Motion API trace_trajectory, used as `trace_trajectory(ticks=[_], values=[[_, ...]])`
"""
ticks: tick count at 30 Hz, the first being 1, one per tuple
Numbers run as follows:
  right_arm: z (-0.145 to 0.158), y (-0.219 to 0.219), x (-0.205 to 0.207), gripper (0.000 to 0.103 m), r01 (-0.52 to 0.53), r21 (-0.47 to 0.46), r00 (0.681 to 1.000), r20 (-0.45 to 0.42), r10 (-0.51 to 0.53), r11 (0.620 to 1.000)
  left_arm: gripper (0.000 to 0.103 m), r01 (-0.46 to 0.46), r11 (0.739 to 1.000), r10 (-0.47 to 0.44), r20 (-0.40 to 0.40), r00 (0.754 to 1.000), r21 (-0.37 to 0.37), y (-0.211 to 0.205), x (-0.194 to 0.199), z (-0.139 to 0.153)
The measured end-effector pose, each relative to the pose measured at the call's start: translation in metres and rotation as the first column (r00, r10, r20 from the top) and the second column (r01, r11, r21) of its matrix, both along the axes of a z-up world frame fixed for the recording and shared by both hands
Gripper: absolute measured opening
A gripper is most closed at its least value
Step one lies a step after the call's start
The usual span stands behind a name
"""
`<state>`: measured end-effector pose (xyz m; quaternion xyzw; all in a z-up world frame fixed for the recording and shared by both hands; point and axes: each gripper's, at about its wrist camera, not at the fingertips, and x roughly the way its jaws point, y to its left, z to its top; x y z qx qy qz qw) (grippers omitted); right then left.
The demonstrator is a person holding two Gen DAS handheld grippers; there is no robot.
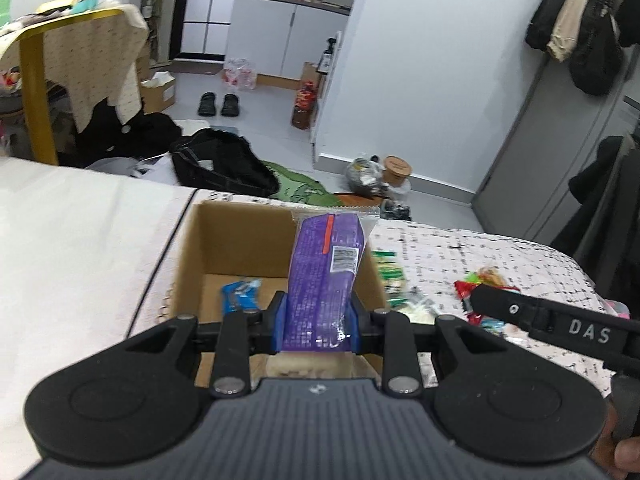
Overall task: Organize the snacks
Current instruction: 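Carry the purple bar and red wrapper over the box and release both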
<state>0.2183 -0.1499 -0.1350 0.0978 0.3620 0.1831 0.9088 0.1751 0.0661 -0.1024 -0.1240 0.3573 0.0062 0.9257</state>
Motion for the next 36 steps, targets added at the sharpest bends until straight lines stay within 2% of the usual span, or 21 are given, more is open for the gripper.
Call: trace_trajectory(ticks=[8,13,17,20,22,26,29,32,34,36], values=[[-0.006,0.030,0.001,0.045,-0.036,0.019,0.999,-0.008,0.037,0.999,0.029,-0.017,1.000,0.016,-0.035,0.999,-0.004,0.026,0.005,-0.009],[-0.006,0.042,0.003,0.045,-0.046,0.023,0.999,0.001,0.046,0.999,0.033,-0.005,1.000,0.006,0.015,1.000,-0.021,0.033,0.000,-0.002],[-0.006,0.051,0.006,0.045,-0.055,0.020,0.998,0.008,0.055,0.998,0.033,-0.029,0.999,0.029,-0.001,1.000,-0.017,0.041,-0.004,-0.001],[-0.008,0.059,0.009,0.045,-0.069,0.011,0.998,0.013,0.069,0.998,0.039,-0.061,0.998,0.061,-0.003,0.998,-0.009,0.049,-0.009,0.000],[-0.009,0.064,0.013,0.045,-0.074,0.007,0.997,0.012,0.074,0.997,0.046,-0.074,0.997,0.074,0.004,0.997,0.001,0.054,-0.013,0.000],[-0.010,0.073,0.017,0.046,-0.079,-0.003,0.997,0.022,0.079,0.997,0.048,-0.086,0.996,0.086,0.002,0.996,0.005,0.058,-0.016,-0.002],[-0.010,0.079,0.021,0.054,-0.087,-0.001,0.996,0.019,0.087,0.996,0.053,-0.091,0.996,0.091,0.000,0.996,0.012,0.060,-0.015,-0.002],[-0.010,0.078,0.022,0.069,-0.085,-0.004,0.996,0.012,0.085,0.996,0.061,-0.098,0.995,0.098,0.010,0.995,0.028,0.058,-0.016,0.000],[-0.007,0.071,0.019,0.078,-0.073,0.010,0.997,0.015,0.073,0.997,0.073,-0.110,0.993,0.110,0.013,0.994,0.036,0.055,-0.018,0.002],[-0.005,0.063,0.014,0.083,-0.064,0.012,0.998,0.021,0.064,0.998,0.079,-0.102,0.994,0.102,0.015,0.995,0.045,0.050,-0.018,0.003]])
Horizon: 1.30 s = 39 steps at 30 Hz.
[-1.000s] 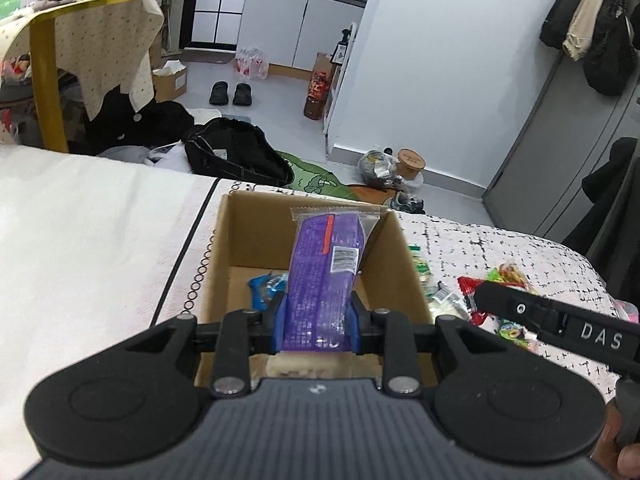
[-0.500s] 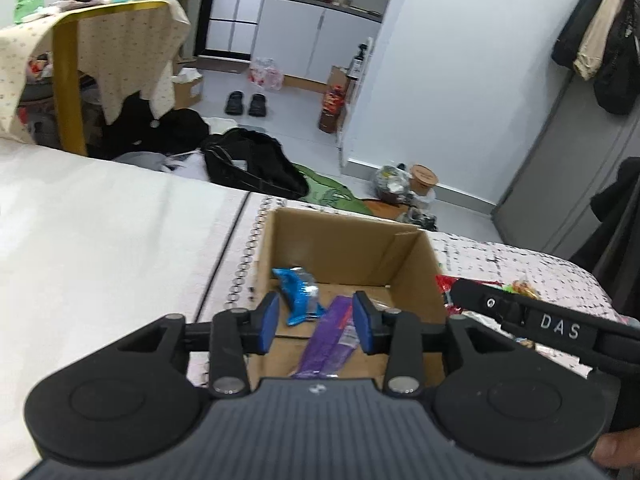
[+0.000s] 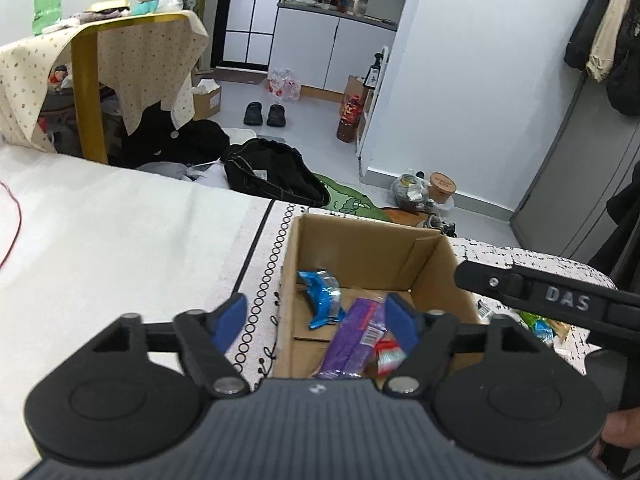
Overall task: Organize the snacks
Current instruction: 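Carry the purple bar and red wrapper over the box and release both, then move both open grippers back toward the remaining snacks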
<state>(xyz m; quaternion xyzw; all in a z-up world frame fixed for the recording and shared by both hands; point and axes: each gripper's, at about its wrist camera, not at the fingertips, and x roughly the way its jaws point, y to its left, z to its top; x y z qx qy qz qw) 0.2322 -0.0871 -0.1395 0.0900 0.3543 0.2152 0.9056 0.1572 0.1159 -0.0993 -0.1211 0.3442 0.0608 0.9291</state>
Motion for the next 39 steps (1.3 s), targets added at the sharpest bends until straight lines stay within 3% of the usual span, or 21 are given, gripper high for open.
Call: trace_trajectory(ticks=[7,17,26,39], values=[[0.001,-0.033,-0.012,0.090,0.059,-0.020,0.998,-0.012,-0.059,0.998,0.088,0.021,1.000,-0.020,-0.051,0.999,0.018,-0.023,0.000,0.001],[0.009,-0.078,-0.024,0.097,0.101,-0.047,0.995,-0.017,-0.102,0.994,0.103,0.087,0.996,-0.087,-0.021,0.996,0.002,-0.062,-0.007,0.009],[0.011,-0.113,-0.032,0.103,0.127,-0.060,0.991,-0.025,-0.128,0.990,0.103,0.159,0.987,-0.159,-0.038,0.987,0.001,-0.092,-0.003,0.006],[0.005,-0.167,-0.038,0.103,0.189,-0.095,0.980,-0.049,-0.194,0.977,0.103,0.227,0.974,-0.227,-0.055,0.972,0.001,-0.124,0.005,0.005]])
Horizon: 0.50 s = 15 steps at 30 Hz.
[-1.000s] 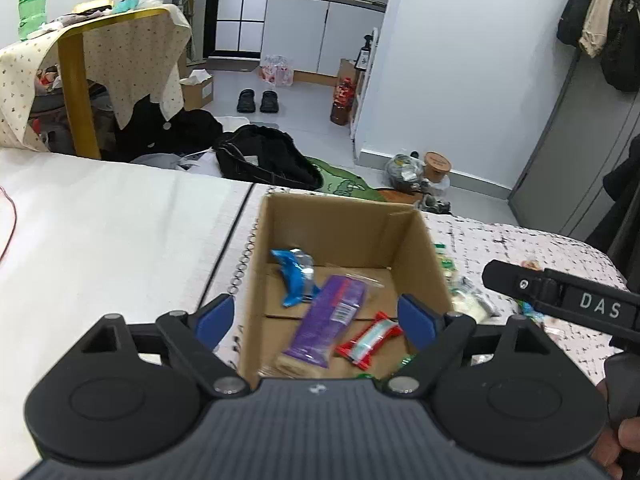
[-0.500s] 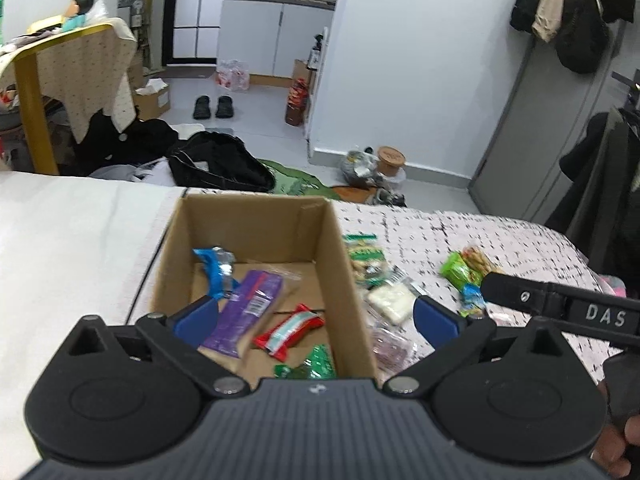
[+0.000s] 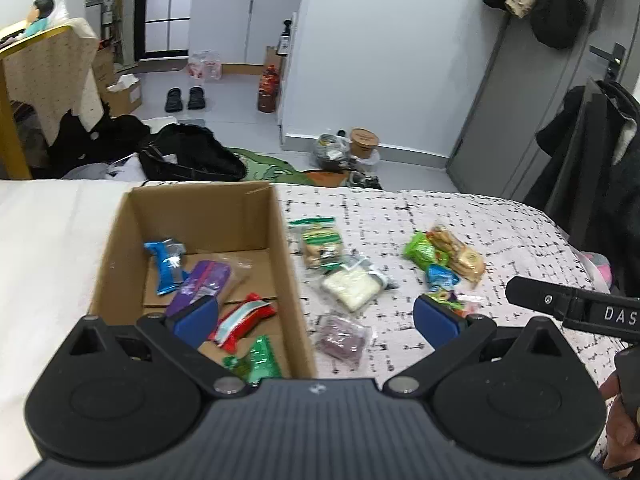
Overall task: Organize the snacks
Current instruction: 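Move both open grippers back toward the remaining snacks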
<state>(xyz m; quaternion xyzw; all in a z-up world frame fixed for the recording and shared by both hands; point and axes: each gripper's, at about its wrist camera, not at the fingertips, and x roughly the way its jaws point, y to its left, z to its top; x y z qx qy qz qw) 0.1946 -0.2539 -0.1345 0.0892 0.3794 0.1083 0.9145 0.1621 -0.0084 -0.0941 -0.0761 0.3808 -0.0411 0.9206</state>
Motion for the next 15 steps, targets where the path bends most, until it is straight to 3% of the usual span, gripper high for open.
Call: trace_trajectory(ticks=[15], values=[[-0.010,-0.045,-0.003,0.103,0.043,0.004,0.999,-0.029,-0.043,0.999,0.103,0.074,0.997,-0.074,-0.033,0.997,0.020,-0.040,0.017,-0.001]])
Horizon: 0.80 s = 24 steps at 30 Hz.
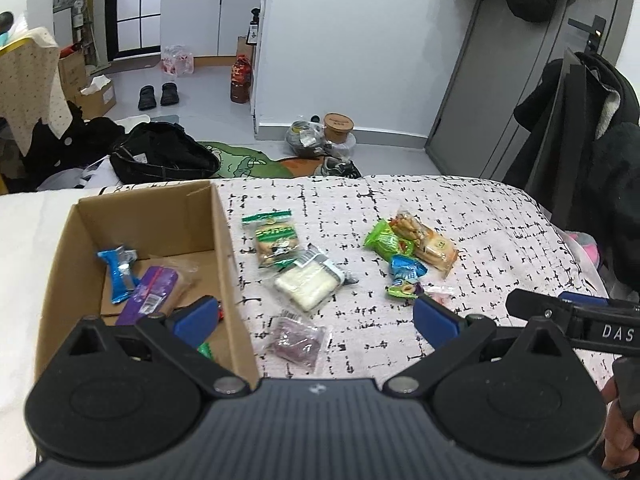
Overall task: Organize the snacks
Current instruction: 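Move both open grippers back toward the remaining snacks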
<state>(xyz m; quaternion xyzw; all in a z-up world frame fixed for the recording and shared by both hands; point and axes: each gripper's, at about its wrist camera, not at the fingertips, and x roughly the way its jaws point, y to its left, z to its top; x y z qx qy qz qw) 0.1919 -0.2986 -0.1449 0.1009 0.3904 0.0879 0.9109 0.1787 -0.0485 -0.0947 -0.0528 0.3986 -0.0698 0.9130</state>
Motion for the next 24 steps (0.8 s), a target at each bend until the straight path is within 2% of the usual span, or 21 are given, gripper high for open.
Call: trace_trajectory(ticks=[13,18,24], values=[[-0.015,-0.027,0.005,0.103,0.027,0.004,0.999,-0.022,-0.027,1.000,0.101,0.038,0.999,-0.038,-0.003,0.999,0.000,-0.025,0.014,-0.006],[-0.023,-0.035,0.009,0.097,0.040,0.015,0.999,-0.036,-0.039,0.999,0.100,0.049,0.999,-0.049,-0.012,0.999,0.003,-0.036,0.024,-0.013],[-0.033,-0.040,0.017,0.092,0.050,0.023,0.997,-0.062,-0.049,0.998,0.089,0.062,0.998,-0.062,-0.018,0.998,0.026,-0.049,0.036,-0.023]])
